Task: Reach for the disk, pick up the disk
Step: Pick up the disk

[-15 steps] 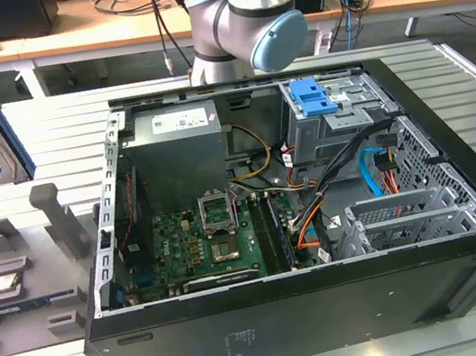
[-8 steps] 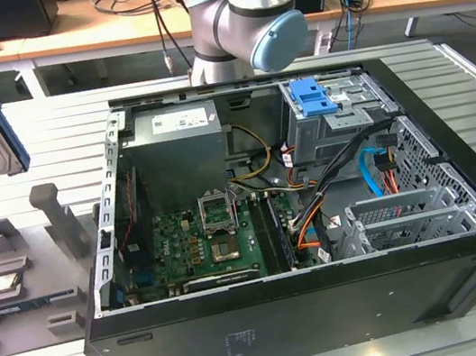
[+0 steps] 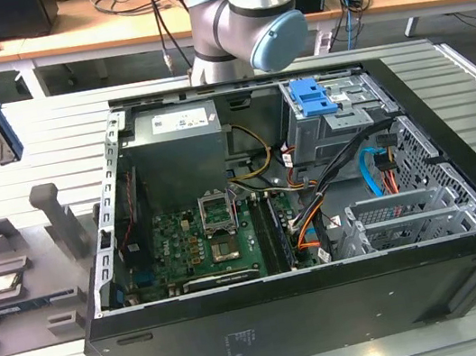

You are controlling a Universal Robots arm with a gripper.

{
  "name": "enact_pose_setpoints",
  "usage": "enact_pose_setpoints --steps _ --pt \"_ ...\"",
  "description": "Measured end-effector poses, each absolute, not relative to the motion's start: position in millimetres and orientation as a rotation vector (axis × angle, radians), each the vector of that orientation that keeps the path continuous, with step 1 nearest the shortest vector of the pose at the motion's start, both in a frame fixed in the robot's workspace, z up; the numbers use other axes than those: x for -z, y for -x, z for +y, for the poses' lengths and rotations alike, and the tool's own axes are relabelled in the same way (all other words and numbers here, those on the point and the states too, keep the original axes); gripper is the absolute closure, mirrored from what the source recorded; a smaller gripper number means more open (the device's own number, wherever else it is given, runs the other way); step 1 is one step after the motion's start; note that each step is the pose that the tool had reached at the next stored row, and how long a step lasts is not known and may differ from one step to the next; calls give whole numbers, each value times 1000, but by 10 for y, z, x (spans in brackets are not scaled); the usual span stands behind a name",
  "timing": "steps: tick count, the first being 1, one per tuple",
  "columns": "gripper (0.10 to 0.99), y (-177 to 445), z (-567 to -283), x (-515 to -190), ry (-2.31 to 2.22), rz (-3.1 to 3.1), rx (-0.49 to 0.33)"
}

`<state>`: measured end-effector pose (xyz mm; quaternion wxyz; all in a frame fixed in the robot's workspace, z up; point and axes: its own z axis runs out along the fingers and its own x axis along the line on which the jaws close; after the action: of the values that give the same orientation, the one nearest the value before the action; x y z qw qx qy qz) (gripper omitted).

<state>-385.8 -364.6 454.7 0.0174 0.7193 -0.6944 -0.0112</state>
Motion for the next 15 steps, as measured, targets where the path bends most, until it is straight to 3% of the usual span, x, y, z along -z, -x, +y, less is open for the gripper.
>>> enact_pose_setpoints --steps 15 --pt "722 3854 -3643 -4869 -2235 -2157 34"
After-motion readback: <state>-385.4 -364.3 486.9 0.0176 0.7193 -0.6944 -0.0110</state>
